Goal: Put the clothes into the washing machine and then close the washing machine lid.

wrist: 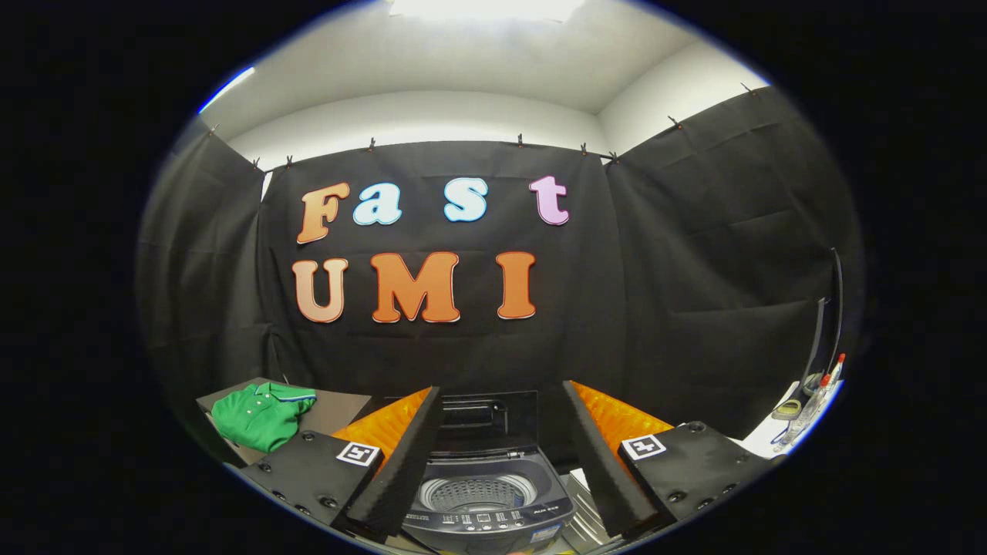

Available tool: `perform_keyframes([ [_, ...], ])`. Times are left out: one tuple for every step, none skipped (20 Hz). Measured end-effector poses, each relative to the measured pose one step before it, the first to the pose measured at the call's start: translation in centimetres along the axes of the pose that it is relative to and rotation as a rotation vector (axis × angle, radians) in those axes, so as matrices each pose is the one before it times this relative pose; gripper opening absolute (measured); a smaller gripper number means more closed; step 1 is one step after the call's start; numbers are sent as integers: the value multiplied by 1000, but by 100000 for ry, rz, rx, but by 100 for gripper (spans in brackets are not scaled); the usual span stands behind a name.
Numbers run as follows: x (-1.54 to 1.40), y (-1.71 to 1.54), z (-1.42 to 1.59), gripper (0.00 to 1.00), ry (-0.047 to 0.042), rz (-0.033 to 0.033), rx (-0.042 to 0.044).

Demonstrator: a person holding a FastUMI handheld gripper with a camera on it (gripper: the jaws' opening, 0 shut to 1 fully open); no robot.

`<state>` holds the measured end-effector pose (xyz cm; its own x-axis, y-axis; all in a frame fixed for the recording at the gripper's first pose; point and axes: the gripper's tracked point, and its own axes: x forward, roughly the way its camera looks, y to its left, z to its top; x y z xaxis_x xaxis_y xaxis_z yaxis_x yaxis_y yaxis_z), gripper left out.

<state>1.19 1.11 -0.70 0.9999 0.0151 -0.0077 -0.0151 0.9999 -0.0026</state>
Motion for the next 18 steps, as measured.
perform_keyframes([
  [154,-90,42,98,24,-183,-35],
  [99,33,-68,98,45,-115,-113],
  [108,-57,101,98,98,-169,47],
  [14,73,-113,98,133,33,188],
  [3,48,-11,98,94,80,314],
  [-30,24,-2,98,58,136,251],
  [120,23,48,98,125,-81,58],
  [64,-31,-126,98,205,-119,-140],
  [132,76,15,98,129,-183,-78],
  [16,64,36,98,-52,-158,116],
  [22,104,26,98,-325,-81,275],
  [23,152,-67,98,-207,-92,194],
  [-120,64,-100,98,-19,-143,-1],
  [54,77,21,98,-215,-242,-255],
  [28,93,63,98,-232,-407,-442],
  [139,82,6,98,-52,-340,-554],
  [9,-24,58,98,-199,-213,-455],
  [93,60,148,98,-410,27,-95],
])
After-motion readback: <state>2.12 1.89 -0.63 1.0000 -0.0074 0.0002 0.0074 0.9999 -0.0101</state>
